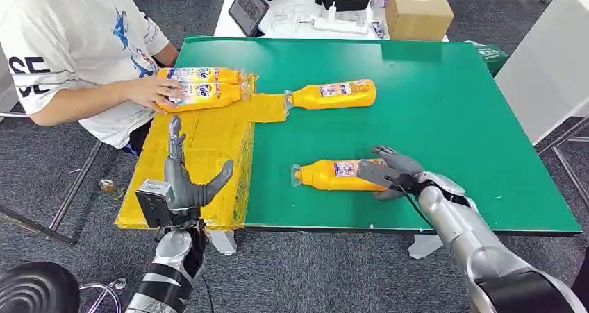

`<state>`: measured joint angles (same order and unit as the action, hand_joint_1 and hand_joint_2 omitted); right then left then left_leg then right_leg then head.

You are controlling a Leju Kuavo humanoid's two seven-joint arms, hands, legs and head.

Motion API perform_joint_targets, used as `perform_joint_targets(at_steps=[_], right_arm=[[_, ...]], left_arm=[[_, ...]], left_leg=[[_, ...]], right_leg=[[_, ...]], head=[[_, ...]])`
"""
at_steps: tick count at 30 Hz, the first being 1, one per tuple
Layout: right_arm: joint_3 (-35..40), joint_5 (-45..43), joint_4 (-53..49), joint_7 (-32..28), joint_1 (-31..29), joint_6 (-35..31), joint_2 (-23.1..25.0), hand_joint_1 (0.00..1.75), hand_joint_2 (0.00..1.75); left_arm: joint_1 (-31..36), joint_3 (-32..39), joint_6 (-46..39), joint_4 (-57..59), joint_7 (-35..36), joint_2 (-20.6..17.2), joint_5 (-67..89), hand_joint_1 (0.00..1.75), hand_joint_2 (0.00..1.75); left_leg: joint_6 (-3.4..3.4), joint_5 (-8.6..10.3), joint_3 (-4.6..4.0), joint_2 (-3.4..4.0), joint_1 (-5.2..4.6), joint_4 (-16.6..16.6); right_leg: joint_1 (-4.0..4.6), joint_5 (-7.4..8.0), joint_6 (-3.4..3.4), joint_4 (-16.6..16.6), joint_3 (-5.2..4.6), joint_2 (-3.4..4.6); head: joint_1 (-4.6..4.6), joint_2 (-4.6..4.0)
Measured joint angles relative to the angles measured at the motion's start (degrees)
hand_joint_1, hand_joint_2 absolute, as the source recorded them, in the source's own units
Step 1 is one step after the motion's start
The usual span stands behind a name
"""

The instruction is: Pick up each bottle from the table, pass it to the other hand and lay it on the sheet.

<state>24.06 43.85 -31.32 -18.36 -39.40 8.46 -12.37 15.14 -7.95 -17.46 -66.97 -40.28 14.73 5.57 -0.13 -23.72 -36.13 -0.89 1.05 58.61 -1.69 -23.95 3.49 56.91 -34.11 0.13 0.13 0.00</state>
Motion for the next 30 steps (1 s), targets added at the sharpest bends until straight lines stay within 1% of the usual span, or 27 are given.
perform_joint_targets(at_steps=[1,2,7,8,10,11,12,13,18,22,24,26,27,30], right_arm=[[0.3,0.0,0.4,0.0,-0.2,0.0,0.0,0.00,1.75],[0.5,0.0,0.8,0.0,-0.4,0.1,0.1,0.58,1.75],[1.3,-0.8,1.6,-1.2,-0.7,0.2,0.3,0.58,1.75],[1.4,-0.9,1.6,-1.4,-0.7,0.2,0.3,1.38,1.75],[1.7,-0.9,1.7,-1.6,-0.7,0.2,0.4,1.73,1.75],[1.7,-0.9,1.7,-1.6,-0.7,0.2,0.4,1.75,1.75],[1.8,-0.9,1.8,-1.6,-0.7,0.1,0.5,1.71,1.75],[1.8,-1.0,1.8,-1.6,-0.7,0.1,0.5,1.75,1.75],[1.9,-2.1,1.9,-2.3,-0.4,-0.9,0.6,1.75,1.75],[2.0,-4.0,1.8,-3.5,0.7,-4.2,1.0,1.75,1.75],[1.8,-5.8,0.6,-5.1,2.1,-8.4,1.7,1.75,1.75],[0.0,-8.4,-2.6,-7.6,5.4,-16.6,3.1,1.75,1.75],[-1.6,-9.7,-5.5,-8.4,7.5,-20.6,4.3,1.75,1.75],[-7.0,-14.1,-16.8,-11.1,13.4,-28.5,8.3,1.75,1.75]], left_arm=[[0.1,0.0,0.0,0.2,0.0,0.0,0.0,0.00,1.75],[0.1,0.0,0.0,0.4,0.0,0.0,-0.1,0.00,1.75],[0.4,-0.1,0.4,1.7,0.0,0.1,-0.7,0.00,1.75],[0.4,-0.1,0.5,1.9,0.0,0.1,-0.8,0.00,1.75],[0.5,-0.1,0.8,2.3,0.0,0.2,-0.8,0.00,1.75],[0.6,-0.1,0.8,2.5,0.0,0.2,-0.8,0.00,1.75],[0.7,-0.1,0.8,2.6,0.0,0.2,-0.8,0.00,1.75],[0.7,-0.1,0.9,2.8,0.0,0.2,-0.8,0.00,1.75],[1.0,-0.1,1.0,3.5,0.0,0.5,-0.9,0.00,1.75],[1.0,-0.1,1.5,4.1,0.0,0.6,-1.2,0.00,1.75],[1.0,-0.1,2.0,4.3,0.0,0.7,-1.4,0.00,1.75],[1.0,-0.1,2.7,4.4,0.5,0.9,-2.2,0.00,1.75],[0.9,0.0,3.5,4.4,1.3,1.0,-3.2,0.00,1.75],[0.3,0.0,8.1,4.4,5.6,1.1,-8.7,0.00,1.75]], left_leg=[[0.00,0.00,0.00,0.00,0.00,0.0],[0.00,0.00,0.00,0.00,0.00,0.0],[0.00,0.00,0.01,0.00,0.00,0.0],[0.00,0.00,0.01,0.00,0.00,0.0],[0.00,0.00,0.02,0.00,0.00,0.0],[0.00,0.00,0.02,0.00,0.00,0.0],[0.00,0.00,0.02,0.00,0.00,0.0],[0.00,0.00,0.03,0.00,0.00,0.0],[0.00,0.00,0.03,0.00,0.00,0.0],[0.00,0.00,0.03,0.00,0.00,0.0],[0.00,0.00,0.02,-0.02,0.00,0.0],[0.00,0.00,-0.12,-0.06,0.03,0.0],[0.00,0.00,-0.14,-0.05,0.03,0.0],[-0.01,0.00,-0.18,-0.04,0.11,0.0]], right_leg=[[0.00,0.00,0.00,0.0,0.01,0.00],[0.00,0.00,0.00,0.0,0.01,0.00],[0.00,0.00,0.01,0.0,0.01,0.00],[0.00,0.00,0.01,0.0,0.01,0.00],[0.00,0.00,0.01,0.0,0.01,0.01],[0.00,0.00,0.01,0.0,0.01,0.01],[0.00,0.00,0.01,0.0,0.02,0.01],[0.00,0.00,0.01,0.0,0.02,0.01],[0.00,0.00,0.01,0.0,0.04,0.01],[0.00,0.00,0.01,0.0,0.04,0.01],[0.00,0.00,0.01,0.0,0.05,0.00],[0.05,0.00,0.01,0.0,0.02,-0.03],[0.06,0.00,0.01,0.0,-0.04,-0.02],[0.12,-0.01,0.00,0.0,-0.13,-0.02]], head=[[0.00,0.00],[0.02,0.00],[0.00,0.00],[0.00,0.00],[0.00,0.00],[0.00,0.00],[0.02,0.00],[0.00,0.00],[0.00,0.00],[0.00,0.00],[0.00,0.00],[0.04,0.00],[-0.02,0.00],[0.00,0.00]])
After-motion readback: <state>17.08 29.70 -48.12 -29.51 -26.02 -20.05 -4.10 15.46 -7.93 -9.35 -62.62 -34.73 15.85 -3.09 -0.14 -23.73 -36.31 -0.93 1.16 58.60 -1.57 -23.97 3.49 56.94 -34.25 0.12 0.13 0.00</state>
